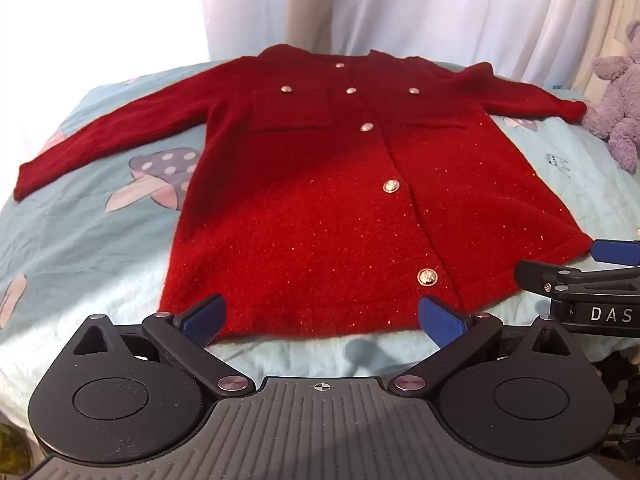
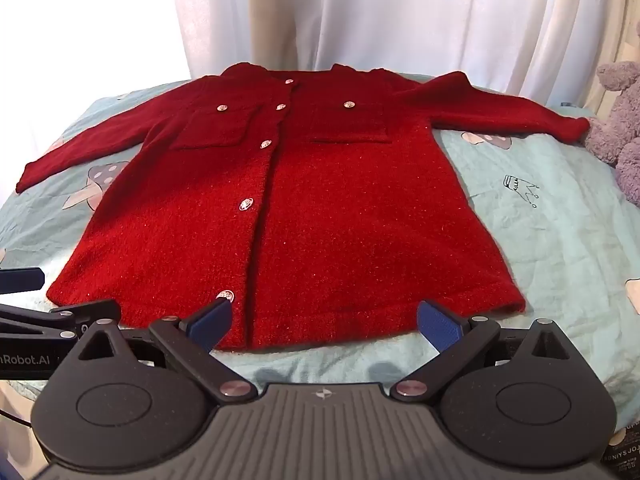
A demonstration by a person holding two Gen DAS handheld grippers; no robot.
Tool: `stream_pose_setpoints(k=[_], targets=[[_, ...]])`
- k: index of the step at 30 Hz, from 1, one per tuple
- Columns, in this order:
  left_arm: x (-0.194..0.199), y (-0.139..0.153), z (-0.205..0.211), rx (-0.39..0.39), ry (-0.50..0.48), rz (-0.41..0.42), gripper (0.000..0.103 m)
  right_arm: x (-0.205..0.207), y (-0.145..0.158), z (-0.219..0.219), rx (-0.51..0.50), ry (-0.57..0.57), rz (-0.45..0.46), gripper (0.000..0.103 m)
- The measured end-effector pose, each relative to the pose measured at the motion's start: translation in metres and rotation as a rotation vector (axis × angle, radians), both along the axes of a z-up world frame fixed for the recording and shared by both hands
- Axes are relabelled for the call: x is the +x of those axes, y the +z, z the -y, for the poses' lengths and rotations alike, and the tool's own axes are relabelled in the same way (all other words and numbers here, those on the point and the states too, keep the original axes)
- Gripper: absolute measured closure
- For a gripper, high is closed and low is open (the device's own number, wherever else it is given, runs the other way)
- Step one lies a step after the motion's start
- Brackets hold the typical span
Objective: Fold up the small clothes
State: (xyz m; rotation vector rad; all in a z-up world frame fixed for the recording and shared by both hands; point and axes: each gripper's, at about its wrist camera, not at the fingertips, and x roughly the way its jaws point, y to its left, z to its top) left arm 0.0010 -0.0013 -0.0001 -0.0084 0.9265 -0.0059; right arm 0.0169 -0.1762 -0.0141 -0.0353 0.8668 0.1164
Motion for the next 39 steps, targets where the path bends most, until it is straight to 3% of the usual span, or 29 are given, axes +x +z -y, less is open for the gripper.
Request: stream_pose_setpoints(k=[25, 39], targets=[[0.0, -0.014, 0.0, 0.004, 0.008, -0.01, 0.0, 0.0, 0.004, 0.003, 0.017, 0.007, 0.012, 0.004], [0.0, -0.003, 0.004, 0.015, 0.012, -0.017, 0.0, -0.002, 0.009, 0.004, 0.02, 0.018, 0.026, 0.004]])
